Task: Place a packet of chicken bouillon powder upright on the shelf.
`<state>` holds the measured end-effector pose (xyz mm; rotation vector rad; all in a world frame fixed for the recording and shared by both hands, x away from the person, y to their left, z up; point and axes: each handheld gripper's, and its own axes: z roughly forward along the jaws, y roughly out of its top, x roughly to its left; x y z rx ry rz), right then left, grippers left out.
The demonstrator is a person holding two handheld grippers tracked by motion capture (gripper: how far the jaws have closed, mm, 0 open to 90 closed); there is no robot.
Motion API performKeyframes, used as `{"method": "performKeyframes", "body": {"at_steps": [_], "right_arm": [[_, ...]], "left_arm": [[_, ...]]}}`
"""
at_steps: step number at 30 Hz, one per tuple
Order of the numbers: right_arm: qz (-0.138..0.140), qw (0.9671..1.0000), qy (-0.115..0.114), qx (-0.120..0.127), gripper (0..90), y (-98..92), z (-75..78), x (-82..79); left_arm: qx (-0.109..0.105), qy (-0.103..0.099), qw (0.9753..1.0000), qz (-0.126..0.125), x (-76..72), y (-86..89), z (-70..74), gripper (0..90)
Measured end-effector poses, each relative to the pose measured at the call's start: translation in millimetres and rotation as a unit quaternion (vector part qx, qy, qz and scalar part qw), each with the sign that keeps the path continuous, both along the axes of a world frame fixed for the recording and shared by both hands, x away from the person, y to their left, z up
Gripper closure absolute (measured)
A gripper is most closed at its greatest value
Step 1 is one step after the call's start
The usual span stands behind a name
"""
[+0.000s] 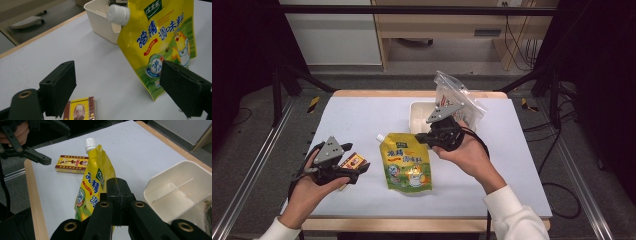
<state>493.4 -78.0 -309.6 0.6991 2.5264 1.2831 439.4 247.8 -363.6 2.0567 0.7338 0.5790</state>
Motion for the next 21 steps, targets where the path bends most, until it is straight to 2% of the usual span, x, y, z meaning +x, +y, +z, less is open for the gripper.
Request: {"method": "performKeyframes", "body": {"at_steps": [2, 4, 12, 21], "right_arm": [[0.006, 1.0, -0.004, -0.006, 90.0, 1.8, 4.0, -1.2], [0.009, 0.9999, -0.008, -0.012, 90.0, 3.3, 7.0, -1.5], [0.018, 0.9993, -0.024, -0.024, 90.0, 12.2, 19.3, 0.7], [0.044, 0.9975, -0.039, -0.039, 90.0, 28.0, 27.3, -7.8]], "left_arm": [[0.003, -0.004, 1.0, -0.007, 1.1, -2.9, 5.6, 13.5], [-0.003, -0.002, 0.9999, -0.012, 3.1, -5.3, 11.2, 13.5], [0.019, -0.02, 0.9993, -0.024, 12.3, -13.6, 30.1, 15.1], [0.037, -0.035, 0.9979, -0.04, 17.1, -17.6, 44.4, 18.2]]}}
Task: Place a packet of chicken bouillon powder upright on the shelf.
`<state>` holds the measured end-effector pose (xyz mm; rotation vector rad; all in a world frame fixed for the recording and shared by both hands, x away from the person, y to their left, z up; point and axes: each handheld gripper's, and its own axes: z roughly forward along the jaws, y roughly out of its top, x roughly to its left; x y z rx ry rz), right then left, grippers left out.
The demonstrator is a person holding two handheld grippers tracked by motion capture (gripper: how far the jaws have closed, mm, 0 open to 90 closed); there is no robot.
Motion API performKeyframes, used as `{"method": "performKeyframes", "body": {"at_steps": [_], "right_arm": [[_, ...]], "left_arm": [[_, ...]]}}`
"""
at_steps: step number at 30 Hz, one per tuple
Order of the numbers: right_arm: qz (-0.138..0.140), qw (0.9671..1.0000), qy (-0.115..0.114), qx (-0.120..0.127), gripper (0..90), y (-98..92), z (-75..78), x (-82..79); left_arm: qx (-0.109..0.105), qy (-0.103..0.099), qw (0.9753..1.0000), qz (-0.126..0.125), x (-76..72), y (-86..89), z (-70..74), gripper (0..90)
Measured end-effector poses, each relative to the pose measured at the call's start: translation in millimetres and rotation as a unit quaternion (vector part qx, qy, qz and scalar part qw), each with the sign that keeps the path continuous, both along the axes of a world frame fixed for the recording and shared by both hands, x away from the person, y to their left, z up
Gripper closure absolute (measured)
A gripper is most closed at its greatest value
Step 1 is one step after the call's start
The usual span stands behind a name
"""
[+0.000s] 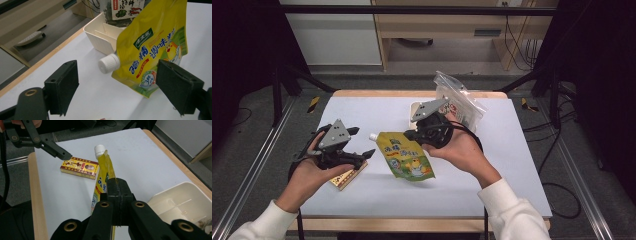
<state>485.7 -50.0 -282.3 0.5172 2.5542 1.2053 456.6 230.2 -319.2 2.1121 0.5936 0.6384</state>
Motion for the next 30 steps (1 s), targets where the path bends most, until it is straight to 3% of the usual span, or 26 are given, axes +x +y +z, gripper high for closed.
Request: {"method": "performKeyframes", "body": {"at_steps": [8, 14, 17, 23, 26, 30], "right_arm": [[0.018, 0.9998, -0.008, -0.006, 90.0, 9.8, 4.8, -2.9], [0.033, 0.9994, -0.006, -0.01, 90.0, 16.7, 4.0, -7.0], [0.04, 0.9991, -0.005, -0.008, 90.0, 17.7, 3.6, -9.9], [0.05, 0.9987, 0.002, -0.008, 90.0, 15.1, 3.4, -12.6], [0.052, 0.9986, 0.004, -0.009, 90.0, 13.0, 2.4, -13.8], [0.054, 0.9984, 0.019, -0.004, 88.6, 7.1, -1.3, -13.4]], "left_arm": [[0.01, -0.006, 0.9998, -0.013, 6.5, -5.9, 6.0, 21.7], [0.022, 0.001, 0.9992, -0.034, 15.7, -14.3, 3.1, 25.3], [0.033, 0.002, 0.998, -0.054, 20.3, -19.0, 0.5, 36.3], [0.034, 0.042, 0.994, -0.096, 29.8, -27.6, -4.9, 52.7], [0.043, 0.039, 0.993, -0.103, 31.8, -30.3, -4.0, 60.2], [0.039, 0.052, 0.9909, -0.118, 33.3, -30.6, -0.6, 70.1]]}}
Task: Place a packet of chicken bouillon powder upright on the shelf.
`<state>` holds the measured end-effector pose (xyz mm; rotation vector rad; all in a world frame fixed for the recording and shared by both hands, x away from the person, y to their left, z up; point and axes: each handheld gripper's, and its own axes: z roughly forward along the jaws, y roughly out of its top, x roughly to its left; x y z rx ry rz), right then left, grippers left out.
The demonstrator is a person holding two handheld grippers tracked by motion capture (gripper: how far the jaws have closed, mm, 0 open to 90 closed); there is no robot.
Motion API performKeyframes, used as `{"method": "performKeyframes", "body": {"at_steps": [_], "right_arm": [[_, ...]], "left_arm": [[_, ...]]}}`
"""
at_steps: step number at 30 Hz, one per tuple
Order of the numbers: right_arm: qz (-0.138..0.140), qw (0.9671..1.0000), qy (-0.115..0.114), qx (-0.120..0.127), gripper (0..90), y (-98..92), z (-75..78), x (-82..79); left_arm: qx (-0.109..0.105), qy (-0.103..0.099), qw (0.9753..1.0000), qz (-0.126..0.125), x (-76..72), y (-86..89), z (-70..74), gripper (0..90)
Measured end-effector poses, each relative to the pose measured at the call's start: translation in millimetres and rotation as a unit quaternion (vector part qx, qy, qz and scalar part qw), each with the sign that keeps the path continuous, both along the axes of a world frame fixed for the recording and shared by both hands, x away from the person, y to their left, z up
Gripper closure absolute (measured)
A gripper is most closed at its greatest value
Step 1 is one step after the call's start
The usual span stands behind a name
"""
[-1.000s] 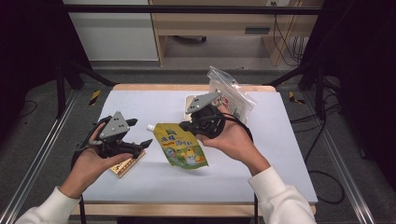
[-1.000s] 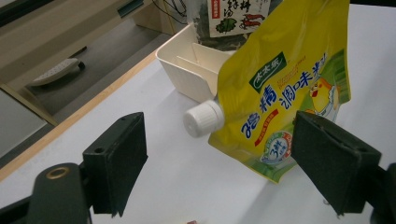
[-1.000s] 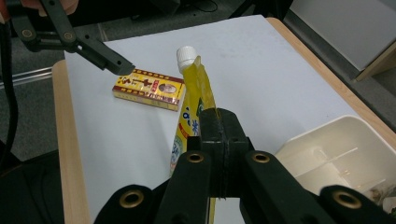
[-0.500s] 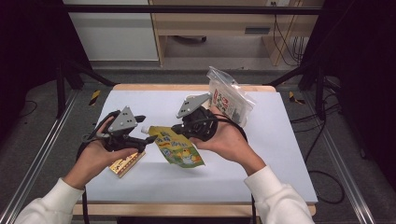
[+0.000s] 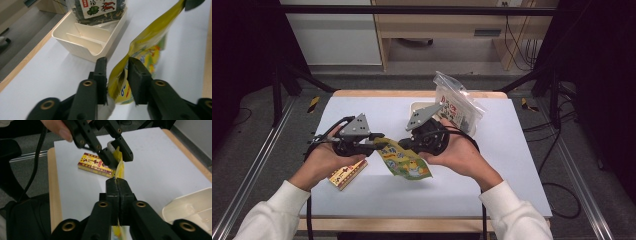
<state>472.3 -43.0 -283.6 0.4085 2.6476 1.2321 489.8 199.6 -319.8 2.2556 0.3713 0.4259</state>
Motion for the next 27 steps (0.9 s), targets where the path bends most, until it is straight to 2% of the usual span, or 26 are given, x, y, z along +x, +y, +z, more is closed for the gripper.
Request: {"method": "performKeyframes", "body": {"at_steps": [2, 7, 11, 14, 17, 19, 22, 24, 27], "right_arm": [[0.001, 0.9999, 0.003, -0.012, 84.5, -0.5, -4.9, 0.1], [0.0, 0.9998, 0.005, -0.022, 80.4, 3.3, -14.8, -0.4], [-0.003, 0.9997, 0.002, -0.024, 80.0, 3.5, -15.9, 1.8], [-0.011, 0.9993, 0.0, -0.037, 79.6, 4.8, -18.9, 5.8], [-0.01, 0.9989, 0.006, -0.045, 82.0, 8.2, -24.8, 8.2], [-0.014, 0.9991, 0.008, -0.04, 83.1, 7.4, -25.5, 8.9], [-0.015, 0.9991, 0.011, -0.037, 89.5, 3.8, -24.1, 9.1], [-0.021, 0.999, 0.023, -0.033, 90.0, 1.3, -23.7, 9.3], [-0.033, 0.9981, 0.048, -0.02, 90.0, -4.4, -23.9, 11.8]], "left_arm": [[-0.006, 0.005, 1.0, -0.006, -0.8, -1.8, 0.4, 74.5], [0.007, -0.001, 0.9999, -0.011, -3.2, -7.2, 1.6, 77.7], [0.006, 0.003, 0.9999, -0.014, -2.5, -5.9, 1.8, 79.5], [0.003, 0.004, 0.9996, -0.027, -4.6, -8.3, 2.3, 80.4], [0.018, -0.003, 0.9995, -0.027, -7.3, -12.5, 4.1, 80.4], [0.019, -0.003, 0.9994, -0.028, -7.0, -13.0, 4.4, 80.2], [0.016, -0.001, 0.9994, -0.031, -5.4, -14.7, 4.3, 77.7], [0.014, -0.007, 0.9995, -0.027, -4.4, -18.2, 4.2, 74.1], [0.009, -0.018, 0.9997, -0.01, -3.7, -22.3, 5.7, 61.9]]}}
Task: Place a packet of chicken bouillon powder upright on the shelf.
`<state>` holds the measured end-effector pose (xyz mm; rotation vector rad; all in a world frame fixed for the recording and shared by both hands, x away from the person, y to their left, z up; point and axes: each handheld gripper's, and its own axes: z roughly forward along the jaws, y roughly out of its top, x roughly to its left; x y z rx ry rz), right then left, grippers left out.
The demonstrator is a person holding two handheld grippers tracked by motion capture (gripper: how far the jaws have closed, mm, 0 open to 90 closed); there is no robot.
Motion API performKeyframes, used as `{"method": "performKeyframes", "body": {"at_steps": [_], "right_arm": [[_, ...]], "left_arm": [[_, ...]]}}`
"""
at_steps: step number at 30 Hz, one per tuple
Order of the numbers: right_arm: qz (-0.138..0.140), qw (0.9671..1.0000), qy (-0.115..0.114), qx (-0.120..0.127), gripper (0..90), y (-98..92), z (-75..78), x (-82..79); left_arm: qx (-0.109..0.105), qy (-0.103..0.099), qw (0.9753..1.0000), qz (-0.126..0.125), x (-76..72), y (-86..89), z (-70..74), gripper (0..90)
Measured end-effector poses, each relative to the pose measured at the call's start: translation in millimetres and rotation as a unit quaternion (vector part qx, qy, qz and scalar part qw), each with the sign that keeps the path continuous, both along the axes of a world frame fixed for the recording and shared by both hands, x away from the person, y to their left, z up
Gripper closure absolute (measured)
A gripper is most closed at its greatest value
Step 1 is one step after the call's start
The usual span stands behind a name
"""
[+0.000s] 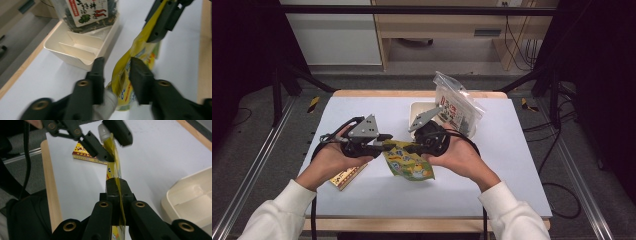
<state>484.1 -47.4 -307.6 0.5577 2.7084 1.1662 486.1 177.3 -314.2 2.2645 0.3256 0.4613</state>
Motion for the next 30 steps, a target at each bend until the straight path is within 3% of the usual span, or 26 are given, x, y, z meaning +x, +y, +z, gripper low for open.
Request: {"method": "performKeyframes", "body": {"at_steps": [2, 6, 8, 12, 17, 22, 25, 30], "right_arm": [[-0.011, 0.9998, 0.015, 0.008, 90.0, -5.9, -0.8, 1.7], [-0.048, 0.9965, 0.056, 0.041, 90.0, -22.4, -5.4, 4.8], [-0.064, 0.994, 0.067, 0.057, 90.0, -30.5, -6.8, 5.6], [-0.095, 0.9859, 0.084, 0.11, 90.0, -50.0, -5.9, 5.0], [-0.132, 0.9748, 0.071, 0.165, 90.0, -68.5, 4.3, 3.3], [-0.158, 0.964, 0.059, 0.205, 90.0, -79.7, 17.4, 5.9], [-0.163, 0.9627, 0.049, 0.211, 90.0, -81.9, 25.1, 8.2], [-0.168, 0.9614, 0.041, 0.214, 90.0, -82.7, 36.4, 12.2]], "left_arm": [[-0.009, -0.008, 0.9998, 0.013, -0.2, -0.8, 3.3, 45.7], [-0.05, -0.018, 0.9977, 0.042, -5.3, 3.7, 13.8, 29.6], [-0.052, -0.034, 0.9961, 0.062, -9.0, 7.7, 17.5, 26.8], [-0.053, -0.043, 0.9929, 0.097, -17.0, 19.9, 13.1, 22.4], [-0.059, -0.036, 0.9896, 0.126, -27.5, 32.5, -12.5, 19.7], [-0.046, -0.027, 0.9878, 0.146, -40.0, 39.6, -47.9, 18.4], [-0.048, -0.02, 0.9858, 0.16, -45.9, 44.7, -65.6, 17.9], [-0.05, -0.004, 0.98, 0.193, -53.6, 53.6, -93.8, 13.5]]}}
